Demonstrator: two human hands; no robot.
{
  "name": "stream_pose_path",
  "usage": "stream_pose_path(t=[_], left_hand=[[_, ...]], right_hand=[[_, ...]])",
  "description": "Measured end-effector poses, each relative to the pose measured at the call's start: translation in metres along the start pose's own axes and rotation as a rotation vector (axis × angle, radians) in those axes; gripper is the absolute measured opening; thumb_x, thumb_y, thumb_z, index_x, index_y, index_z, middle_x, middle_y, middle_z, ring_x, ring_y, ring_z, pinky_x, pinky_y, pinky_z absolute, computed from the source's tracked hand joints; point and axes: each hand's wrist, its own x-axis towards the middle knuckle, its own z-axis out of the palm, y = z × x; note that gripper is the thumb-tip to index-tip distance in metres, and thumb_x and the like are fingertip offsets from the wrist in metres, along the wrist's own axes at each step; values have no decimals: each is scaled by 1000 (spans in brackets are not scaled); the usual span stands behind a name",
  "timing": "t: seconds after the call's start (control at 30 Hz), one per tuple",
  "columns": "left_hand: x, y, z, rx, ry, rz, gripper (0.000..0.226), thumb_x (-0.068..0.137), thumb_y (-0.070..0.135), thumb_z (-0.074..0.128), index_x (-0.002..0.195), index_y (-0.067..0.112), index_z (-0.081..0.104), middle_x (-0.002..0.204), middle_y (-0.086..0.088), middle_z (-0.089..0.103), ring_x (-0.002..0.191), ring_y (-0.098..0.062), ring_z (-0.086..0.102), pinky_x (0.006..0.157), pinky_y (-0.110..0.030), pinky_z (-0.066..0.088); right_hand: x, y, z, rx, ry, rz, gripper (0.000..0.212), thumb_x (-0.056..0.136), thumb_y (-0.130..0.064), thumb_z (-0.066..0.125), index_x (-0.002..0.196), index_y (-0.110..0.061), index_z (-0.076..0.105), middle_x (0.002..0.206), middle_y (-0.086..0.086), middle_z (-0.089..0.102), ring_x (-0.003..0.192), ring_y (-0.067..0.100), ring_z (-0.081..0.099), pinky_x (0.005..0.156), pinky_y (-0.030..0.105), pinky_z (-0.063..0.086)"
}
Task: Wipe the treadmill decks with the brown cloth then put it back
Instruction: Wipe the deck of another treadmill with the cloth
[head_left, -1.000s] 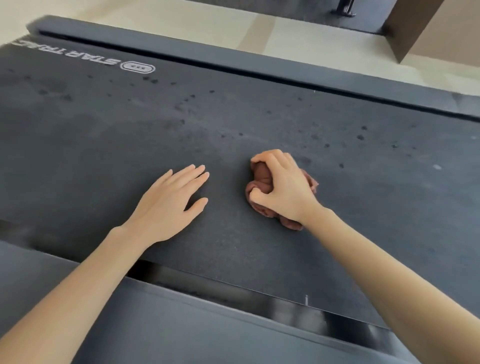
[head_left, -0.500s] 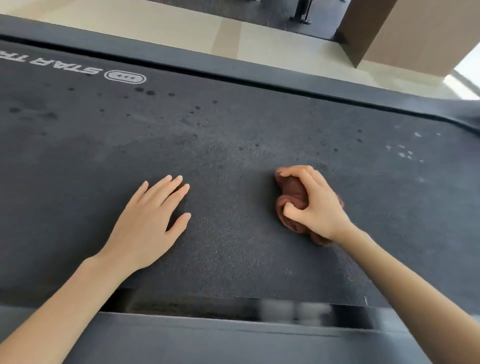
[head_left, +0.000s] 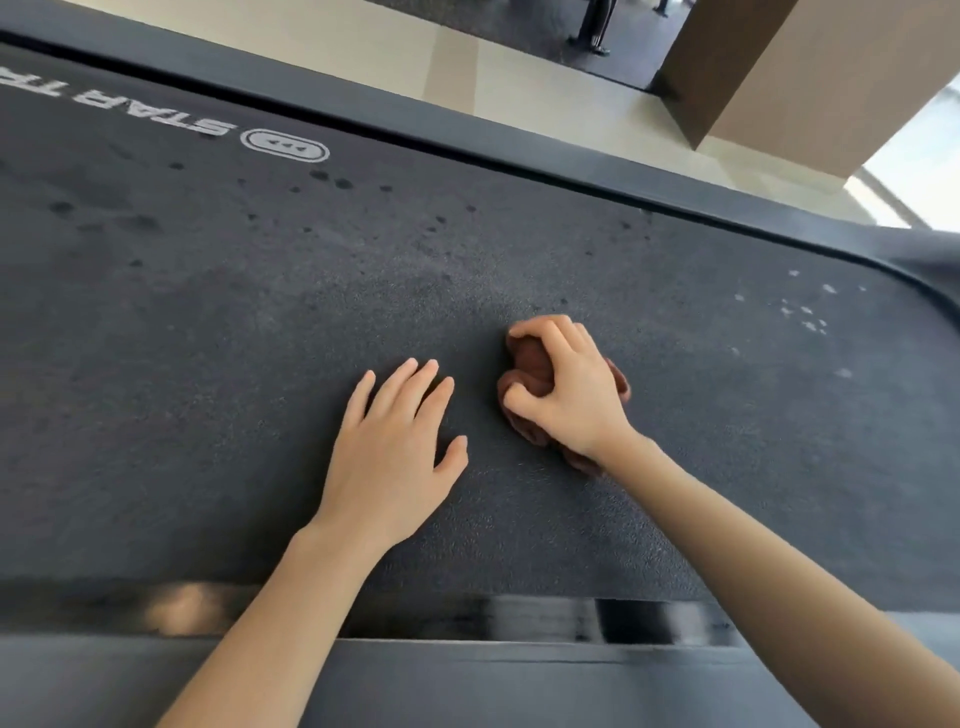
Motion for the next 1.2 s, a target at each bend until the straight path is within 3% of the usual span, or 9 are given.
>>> stream_pose_path(t=[0.2,0.37,0.57,0.67,0.77,1.0,1.1,1.2], left_hand=[[-3,-4,-4,-3,-8,24,58,97,45,30,148,21,19,158,3,11,145,-13,1,118,-38,-1],[-31,-41,-25,-14,-21,24,55,97,40,35,147,20,24,157,6,16,144,-10,6,116,-32,2],[-65,-114,-61,70,-5,-208,54,97,39,36,147,21,26,156,7,19,144,-12,10,117,-38,10],[-78,-146,-71,101,10,-340,56,96,42,33,148,24,22,157,8,15,144,-13,7,116,-41,10],[-89,-155,-70,112,53,-327,55,95,42,35,146,22,27,156,7,20,144,-14,11,117,-40,9],[-90,-155,-66,134,75,-336,57,94,46,26,147,26,24,156,9,16,144,-10,7,117,-36,4],[-89,-155,-68,126,76,-327,56,95,47,31,147,27,24,156,11,15,144,-8,6,117,-34,2],[-90,-161,-73,78,62,-304,57,95,48,34,147,28,24,156,12,13,144,-5,4,117,-29,0]], right_hand=[[18,-9,9,-15,21,61,43,76,-33,65,115,-22,53,116,-8,50,107,13,43,90,29,37],[-15,-43,10,0,-14,41,51,72,-45,53,117,-22,54,118,-11,49,108,8,41,92,24,31],[-38,-110,36,66,-99,-130,52,72,-43,56,119,-19,56,127,-8,52,116,8,42,99,19,28],[-17,-136,57,101,-160,-226,50,72,-36,64,118,-19,57,126,-7,52,116,12,44,99,24,33],[23,-149,80,106,-174,-278,45,74,-33,66,116,-19,57,120,-7,54,111,14,47,92,28,39],[133,-167,127,80,-121,-242,43,79,-36,63,117,-17,55,120,0,52,112,22,45,89,29,35],[141,-173,134,52,-77,-205,44,80,-36,63,118,-17,54,122,1,52,113,23,44,89,29,34],[111,-173,123,87,-102,-292,44,78,-36,62,117,-17,55,120,-2,52,111,19,45,88,22,30]])
